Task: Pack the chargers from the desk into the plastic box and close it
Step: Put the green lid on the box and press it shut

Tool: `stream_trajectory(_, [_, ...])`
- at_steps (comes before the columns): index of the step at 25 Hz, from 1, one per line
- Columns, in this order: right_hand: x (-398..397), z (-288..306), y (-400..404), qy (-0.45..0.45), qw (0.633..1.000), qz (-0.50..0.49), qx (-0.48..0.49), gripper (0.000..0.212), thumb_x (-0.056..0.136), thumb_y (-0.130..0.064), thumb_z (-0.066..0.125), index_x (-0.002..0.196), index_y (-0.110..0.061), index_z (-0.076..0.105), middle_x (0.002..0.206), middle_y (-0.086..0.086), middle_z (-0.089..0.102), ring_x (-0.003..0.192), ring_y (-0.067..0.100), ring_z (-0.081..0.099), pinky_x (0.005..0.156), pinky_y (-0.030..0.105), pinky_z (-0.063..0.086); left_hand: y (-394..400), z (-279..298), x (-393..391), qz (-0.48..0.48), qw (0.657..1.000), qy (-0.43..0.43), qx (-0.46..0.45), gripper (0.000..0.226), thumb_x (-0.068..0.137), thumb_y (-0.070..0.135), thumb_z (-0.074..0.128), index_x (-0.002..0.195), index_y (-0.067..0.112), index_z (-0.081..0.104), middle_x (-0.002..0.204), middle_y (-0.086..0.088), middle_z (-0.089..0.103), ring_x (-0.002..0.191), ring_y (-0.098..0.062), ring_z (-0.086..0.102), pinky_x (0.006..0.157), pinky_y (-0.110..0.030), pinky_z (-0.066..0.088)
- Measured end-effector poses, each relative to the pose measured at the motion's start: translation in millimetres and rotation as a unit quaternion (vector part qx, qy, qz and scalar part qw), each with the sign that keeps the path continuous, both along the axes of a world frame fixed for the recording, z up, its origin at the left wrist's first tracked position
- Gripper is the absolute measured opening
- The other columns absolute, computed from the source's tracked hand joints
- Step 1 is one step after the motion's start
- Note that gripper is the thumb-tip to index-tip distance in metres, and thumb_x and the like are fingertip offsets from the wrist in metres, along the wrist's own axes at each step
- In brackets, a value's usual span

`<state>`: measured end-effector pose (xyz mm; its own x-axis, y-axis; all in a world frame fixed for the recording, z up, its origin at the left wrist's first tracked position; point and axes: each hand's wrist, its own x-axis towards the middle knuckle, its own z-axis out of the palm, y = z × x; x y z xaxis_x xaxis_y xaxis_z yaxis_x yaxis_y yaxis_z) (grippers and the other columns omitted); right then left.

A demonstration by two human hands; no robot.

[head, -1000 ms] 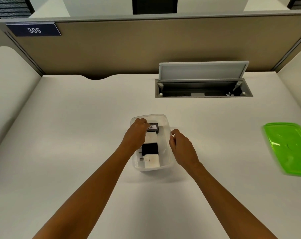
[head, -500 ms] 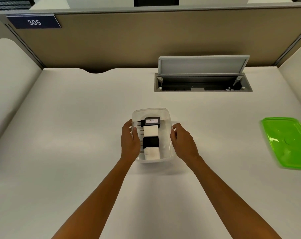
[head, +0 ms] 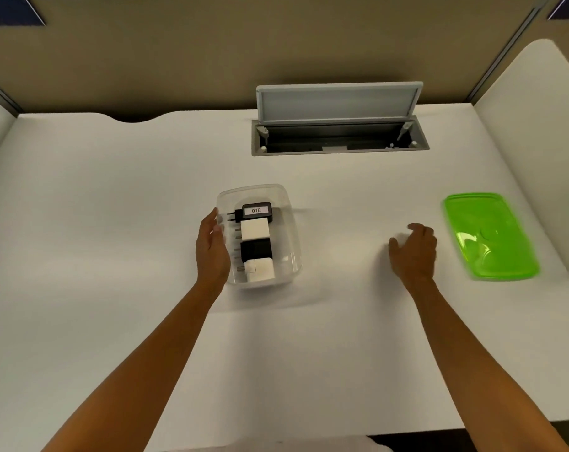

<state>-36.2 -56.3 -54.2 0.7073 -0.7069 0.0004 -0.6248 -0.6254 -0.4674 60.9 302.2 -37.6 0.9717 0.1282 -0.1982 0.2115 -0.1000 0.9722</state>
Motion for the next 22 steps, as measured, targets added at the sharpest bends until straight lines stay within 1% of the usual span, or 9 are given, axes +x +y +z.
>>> stream_trajectory(3, [-10,-4,-36,0.044,0.996,-0.042,-0.066,0.057,0.087,-0.023,0.063,0.134,0.004,0.044,0.139,0.027,0.042,0.132,0.042,0.039,0.108,0.052,0.034,0,0,2,0.003,1.000,0.003,-0.007,0.038,0.106,0.026,0.035,0.142,0.023,0.048,0.144,-0.003,0.054,0.133,-0.023,0.050,0.115,-0.048,0.038])
stream_trajectory(6, [-13,-7,-53,0.060,0.993,-0.056,-0.081,0.057,0.089,-0.026,0.061,0.134,0.005,0.044,0.146,0.031,0.036,0.138,0.043,0.033,0.114,0.050,0.026,1,0,2,0.005,1.000,0.001,-0.018,0.038,0.107,0.027,0.035,0.142,0.023,0.048,0.144,-0.003,0.053,0.134,-0.022,0.049,0.116,-0.048,0.037])
stream_trajectory(8, [-12,-8,-55,0.063,0.993,-0.054,-0.085,0.054,0.090,-0.025,0.060,0.132,0.004,0.045,0.146,0.033,0.036,0.137,0.044,0.034,0.114,0.050,0.025,1,0,2,0.003,1.000,-0.001,-0.013,0.038,0.107,0.026,0.035,0.142,0.023,0.048,0.145,-0.004,0.053,0.135,-0.023,0.048,0.116,-0.048,0.036])
stream_trajectory(12, [-10,-7,-45,0.069,0.992,-0.030,-0.104,0.039,0.091,-0.014,0.054,0.122,0.010,0.050,0.134,0.032,0.045,0.121,0.047,0.045,0.104,0.052,0.035,0,0,3,0.006,1.000,-0.001,-0.012,0.039,0.107,0.025,0.034,0.143,0.022,0.048,0.145,-0.004,0.053,0.135,-0.023,0.049,0.116,-0.048,0.037])
stream_trajectory(14, [-9,-7,-37,0.074,0.990,0.012,-0.121,0.033,0.091,-0.004,0.050,0.118,0.015,0.051,0.128,0.035,0.047,0.115,0.048,0.047,0.099,0.053,0.037,0,1,3,0.005,1.000,0.000,-0.017,0.039,0.107,0.027,0.034,0.143,0.022,0.047,0.144,-0.004,0.054,0.134,-0.023,0.049,0.116,-0.049,0.037])
stream_trajectory(16, [-10,-8,-29,0.070,0.988,0.052,-0.126,0.029,0.089,0.005,0.048,0.115,0.015,0.054,0.126,0.034,0.049,0.111,0.047,0.049,0.097,0.052,0.039,1,1,2,0.003,1.000,-0.002,-0.024,0.039,0.107,0.027,0.034,0.143,0.021,0.047,0.143,-0.005,0.054,0.134,-0.024,0.049,0.115,-0.049,0.037])
stream_trajectory(19, [-8,-6,-11,0.024,0.993,0.079,-0.089,0.036,0.083,0.014,0.047,0.116,0.008,0.059,0.126,0.028,0.050,0.104,0.044,0.053,0.094,0.046,0.043,1,2,1,0.000,1.000,-0.007,-0.014,0.040,0.107,0.029,0.035,0.144,0.020,0.047,0.143,-0.005,0.054,0.134,-0.023,0.050,0.115,-0.049,0.038])
stream_trajectory(22, [-3,-1,12,-0.025,0.993,0.103,-0.059,0.043,0.076,0.018,0.051,0.114,0.001,0.062,0.127,0.022,0.050,0.093,0.039,0.058,0.085,0.044,0.049,1,3,0,-0.002,1.000,-0.009,-0.013,0.041,0.107,0.030,0.034,0.144,0.020,0.046,0.144,-0.005,0.053,0.134,-0.023,0.049,0.115,-0.048,0.038])
